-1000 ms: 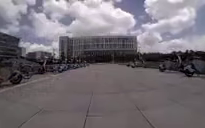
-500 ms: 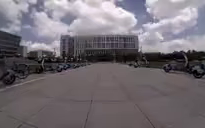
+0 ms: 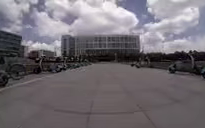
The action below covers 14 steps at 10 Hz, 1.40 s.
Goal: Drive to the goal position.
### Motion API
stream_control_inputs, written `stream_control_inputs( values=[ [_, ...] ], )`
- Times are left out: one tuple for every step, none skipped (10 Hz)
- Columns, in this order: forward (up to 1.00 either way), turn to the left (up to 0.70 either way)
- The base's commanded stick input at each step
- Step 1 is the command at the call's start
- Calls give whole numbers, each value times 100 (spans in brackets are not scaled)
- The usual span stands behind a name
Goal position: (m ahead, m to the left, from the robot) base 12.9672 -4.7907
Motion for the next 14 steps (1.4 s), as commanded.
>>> stream_control_inputs(
  values=[
    [70, 0],
    [70, 0],
    [70, 0],
    [70, 0],
    [70, 0],
    [70, 0],
    [70, 0],
    [70, 0],
    [70, 0],
    [70, 0],
    [70, 0],
    [70, 0],
    [70, 0],
    [70, 0]
  ],
)
